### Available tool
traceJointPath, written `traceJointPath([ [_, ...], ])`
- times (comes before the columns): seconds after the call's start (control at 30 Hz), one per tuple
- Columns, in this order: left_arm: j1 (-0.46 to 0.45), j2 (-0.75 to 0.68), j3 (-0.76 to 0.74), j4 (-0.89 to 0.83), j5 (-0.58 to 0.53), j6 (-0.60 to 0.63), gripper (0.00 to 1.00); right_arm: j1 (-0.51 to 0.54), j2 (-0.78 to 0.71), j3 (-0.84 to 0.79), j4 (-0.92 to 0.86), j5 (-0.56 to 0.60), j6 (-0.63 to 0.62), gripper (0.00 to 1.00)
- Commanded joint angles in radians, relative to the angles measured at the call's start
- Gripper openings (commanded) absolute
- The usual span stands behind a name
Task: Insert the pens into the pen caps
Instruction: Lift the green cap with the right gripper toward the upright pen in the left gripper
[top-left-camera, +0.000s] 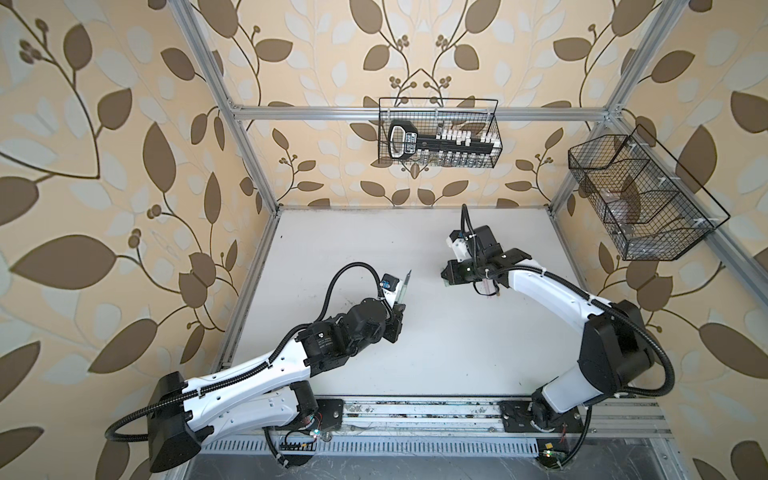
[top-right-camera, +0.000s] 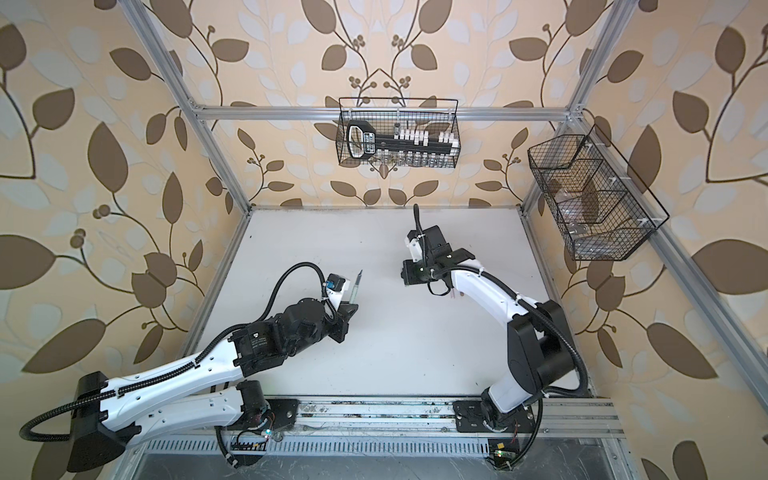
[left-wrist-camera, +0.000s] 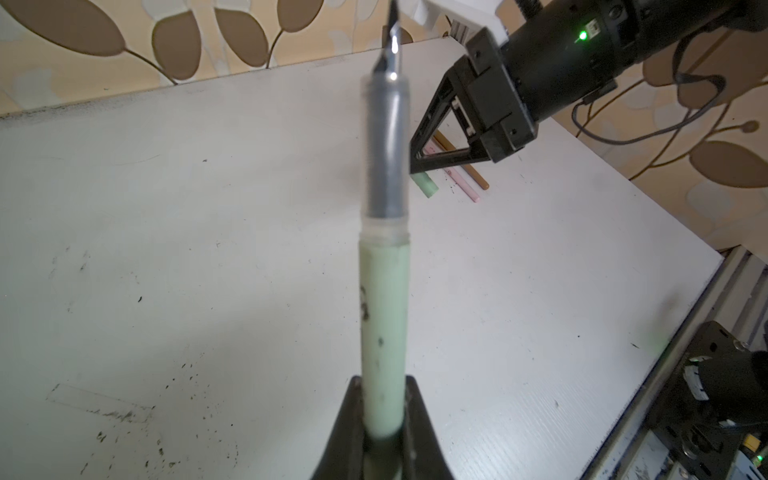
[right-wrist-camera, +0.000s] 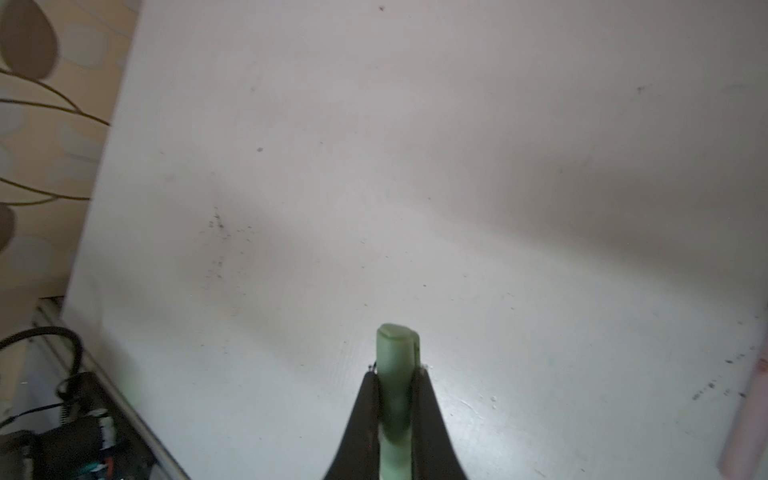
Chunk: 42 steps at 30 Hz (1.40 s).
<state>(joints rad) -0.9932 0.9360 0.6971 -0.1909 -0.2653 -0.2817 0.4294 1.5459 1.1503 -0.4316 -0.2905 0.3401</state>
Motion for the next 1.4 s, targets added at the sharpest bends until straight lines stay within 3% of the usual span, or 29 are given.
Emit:
traceJointPath([
  [0.0,0.011,-0.012,0.003,0.056,0.054,0.031,0.06,-0.006,-0.079,-0.082,0.175,-0.170,0.083,0.04],
  [0.1,0.011,-0.017,0.001,0.070,0.089,0.035,0.06,-0.007,-0.188,-0.171,0.350,-0.218,0.165,0.00],
  [0.33,0.011,-0.012,0.011,0.118,0.165,0.069,0.02,-0.005,-0.391,-0.349,0.758,-0.241,0.361,0.00],
  [0.63,0.012,-0.013,0.032,0.148,0.242,0.089,0.01,0.023,-0.517,-0.448,0.992,-0.189,0.495,0.00],
  [0.8,0.011,-0.014,0.039,0.152,0.277,0.076,0.01,0.098,-0.529,-0.470,1.089,-0.144,0.529,0.00],
  [1.1,0.011,-0.027,0.043,0.166,0.309,0.067,0.00,0.151,-0.521,-0.466,1.088,-0.119,0.516,0.00],
  [1.37,0.010,-0.021,0.034,0.152,0.205,0.145,0.00,0.162,-0.563,-0.405,0.827,-0.046,0.360,0.00],
])
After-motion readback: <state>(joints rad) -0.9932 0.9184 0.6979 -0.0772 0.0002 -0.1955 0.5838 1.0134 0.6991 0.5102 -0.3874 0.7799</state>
